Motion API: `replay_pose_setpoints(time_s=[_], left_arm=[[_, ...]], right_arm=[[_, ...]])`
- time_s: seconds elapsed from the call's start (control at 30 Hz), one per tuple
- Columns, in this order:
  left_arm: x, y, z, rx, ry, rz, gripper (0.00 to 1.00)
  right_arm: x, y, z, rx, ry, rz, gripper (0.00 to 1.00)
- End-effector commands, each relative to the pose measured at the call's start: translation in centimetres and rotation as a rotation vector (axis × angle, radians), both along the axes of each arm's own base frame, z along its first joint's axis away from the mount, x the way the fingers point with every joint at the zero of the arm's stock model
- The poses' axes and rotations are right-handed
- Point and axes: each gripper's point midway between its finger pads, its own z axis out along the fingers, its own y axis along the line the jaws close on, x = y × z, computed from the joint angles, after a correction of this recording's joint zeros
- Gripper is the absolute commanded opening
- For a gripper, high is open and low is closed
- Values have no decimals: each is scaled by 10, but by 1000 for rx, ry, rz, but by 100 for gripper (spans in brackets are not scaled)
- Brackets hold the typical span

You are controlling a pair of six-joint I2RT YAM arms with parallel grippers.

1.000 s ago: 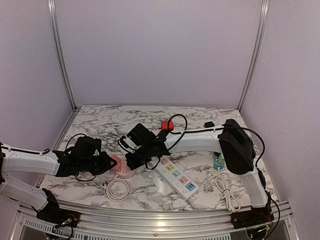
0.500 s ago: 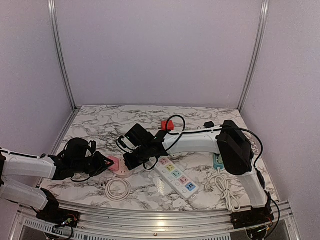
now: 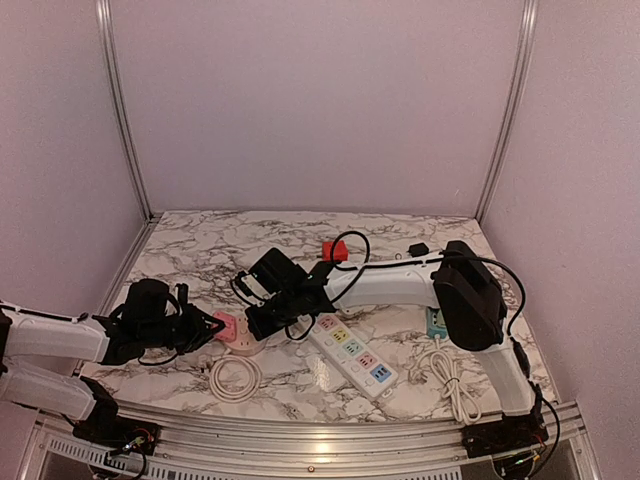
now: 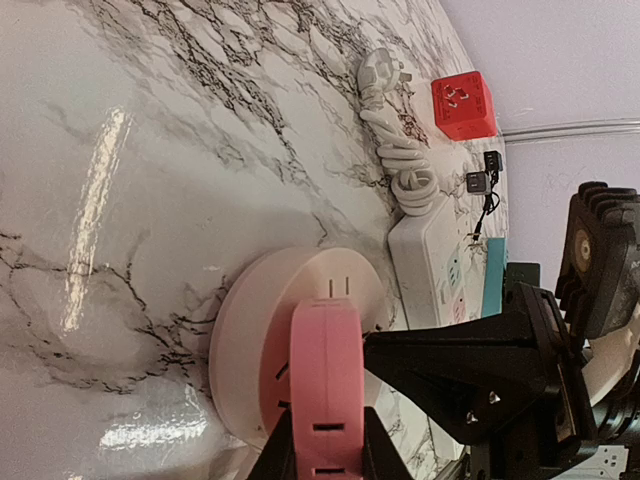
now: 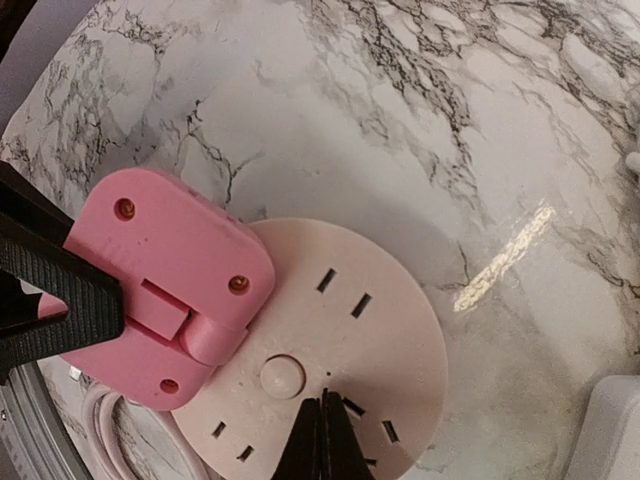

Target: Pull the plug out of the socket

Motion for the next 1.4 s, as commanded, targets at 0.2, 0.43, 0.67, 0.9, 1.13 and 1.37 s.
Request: replay_pose_setpoints(time_s=[0.2, 0.43, 0.67, 0.9, 1.13, 1.37], left_arm=[[13, -19, 69, -181, -196, -65, 0], [11, -26, 74, -210, -209, -100, 0], [10, -29, 77, -222, -218, -125, 0], [8, -36, 80, -268, -214, -152, 0], [13, -25, 62, -181, -173, -96, 0], [21, 12, 48, 75, -139, 16, 0]], right_arm=[[-21, -42, -86, -240, 111, -18, 0], [-21, -41, -86, -237, 109, -17, 0], [-19, -37, -83, -226, 108, -18, 0], [-17, -35, -82, -227, 103, -21, 0], [-13, -34, -72, -213, 91, -28, 0], [-1, -19, -28, -119, 57, -32, 0]])
